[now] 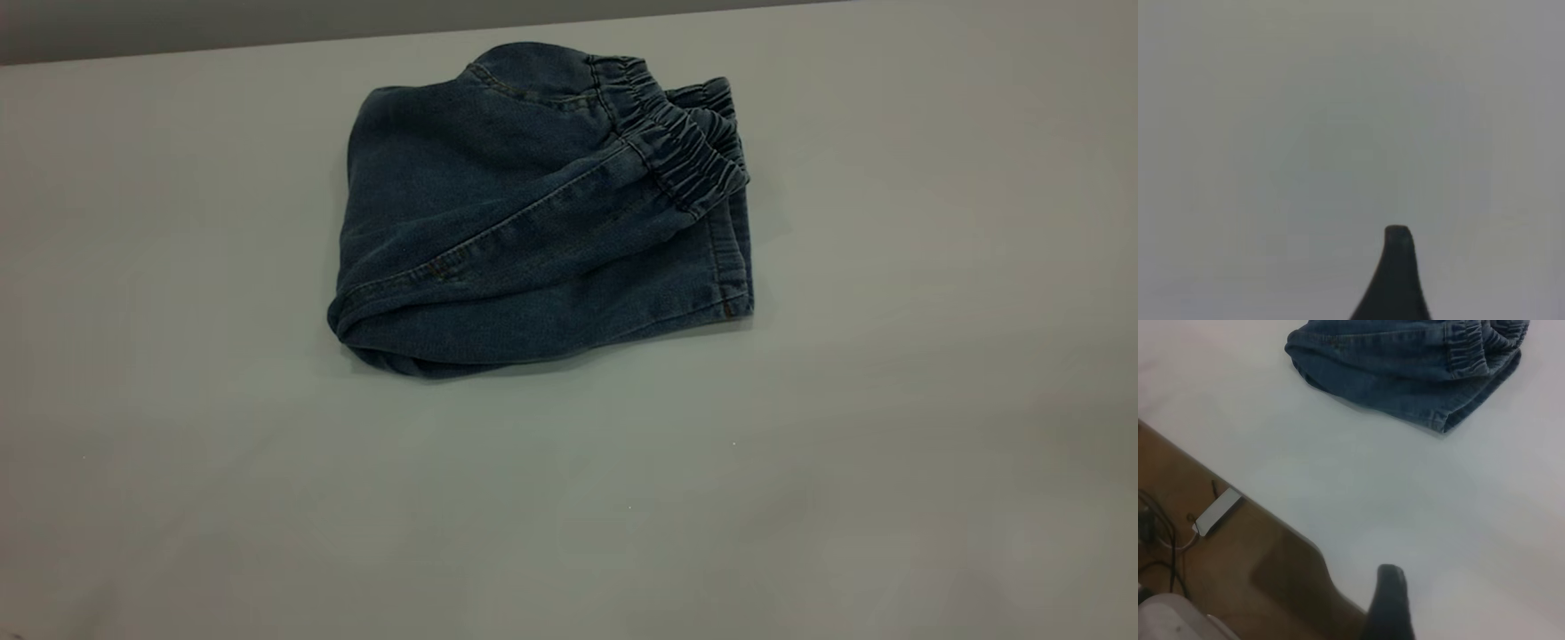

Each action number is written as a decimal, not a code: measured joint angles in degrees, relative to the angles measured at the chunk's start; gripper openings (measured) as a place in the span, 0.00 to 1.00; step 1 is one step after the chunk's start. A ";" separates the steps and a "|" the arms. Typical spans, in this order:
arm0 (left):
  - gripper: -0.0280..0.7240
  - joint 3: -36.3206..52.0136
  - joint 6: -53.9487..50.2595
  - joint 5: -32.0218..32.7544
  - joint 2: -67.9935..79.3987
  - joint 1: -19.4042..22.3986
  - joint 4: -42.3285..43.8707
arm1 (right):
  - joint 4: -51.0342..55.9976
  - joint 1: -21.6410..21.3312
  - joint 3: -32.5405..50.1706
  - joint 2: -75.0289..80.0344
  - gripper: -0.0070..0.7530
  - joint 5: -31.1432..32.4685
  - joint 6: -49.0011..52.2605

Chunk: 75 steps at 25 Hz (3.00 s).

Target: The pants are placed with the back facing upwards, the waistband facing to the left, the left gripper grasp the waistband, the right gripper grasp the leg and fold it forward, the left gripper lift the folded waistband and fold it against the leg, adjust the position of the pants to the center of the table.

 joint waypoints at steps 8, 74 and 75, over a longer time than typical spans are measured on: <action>0.71 0.00 0.00 -1.28 -0.05 0.00 3.84 | 0.00 0.00 -0.04 0.00 0.71 0.05 0.06; 0.70 7.60 -78.66 62.76 -0.06 0.00 85.29 | 0.50 -1.37 -0.04 0.00 0.71 0.05 0.03; 0.70 7.60 -78.66 62.76 -0.06 0.00 85.29 | 1.32 -2.78 -0.04 -0.06 0.71 0.05 0.03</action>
